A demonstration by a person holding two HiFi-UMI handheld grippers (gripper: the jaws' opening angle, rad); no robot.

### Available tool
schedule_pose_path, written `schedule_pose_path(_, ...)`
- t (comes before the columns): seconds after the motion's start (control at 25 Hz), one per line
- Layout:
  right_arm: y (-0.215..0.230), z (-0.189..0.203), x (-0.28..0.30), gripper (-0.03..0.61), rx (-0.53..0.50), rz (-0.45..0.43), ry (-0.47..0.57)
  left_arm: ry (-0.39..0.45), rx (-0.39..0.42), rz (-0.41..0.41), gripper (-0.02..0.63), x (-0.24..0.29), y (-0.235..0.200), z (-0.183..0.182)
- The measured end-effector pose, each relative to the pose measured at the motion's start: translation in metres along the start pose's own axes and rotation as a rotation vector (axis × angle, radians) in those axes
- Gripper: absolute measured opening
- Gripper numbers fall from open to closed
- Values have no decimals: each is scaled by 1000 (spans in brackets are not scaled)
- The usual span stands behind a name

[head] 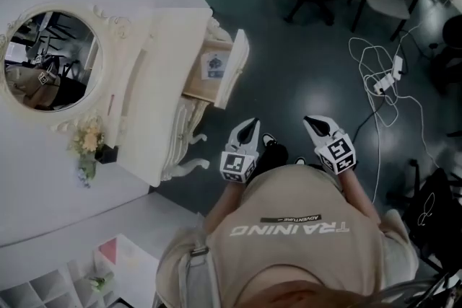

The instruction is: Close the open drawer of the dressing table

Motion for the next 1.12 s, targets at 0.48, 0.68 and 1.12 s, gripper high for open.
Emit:
schedule_pose_path(0.48,-2,-53,152,3,-162,-53,-101,55,75,-8,0,34,-143,-17)
schedule_pose_path(0.68,-9,-63,215,3,-166,-188,-147,76,50,-156,0,25,-197,-18)
schedule_pose_path(1.12,12,-83,358,3,-237,-582,-217,43,-23,-565,0,26,-293,-22)
Point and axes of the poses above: the fingertips, and each gripper's own axes: x forward along the fingers, y to its right, z out of its underside, the point moved 1 cm from there along -x, backward along the fingers, and after that the axes turned 8 degrees about y, right-handed, at the moved point
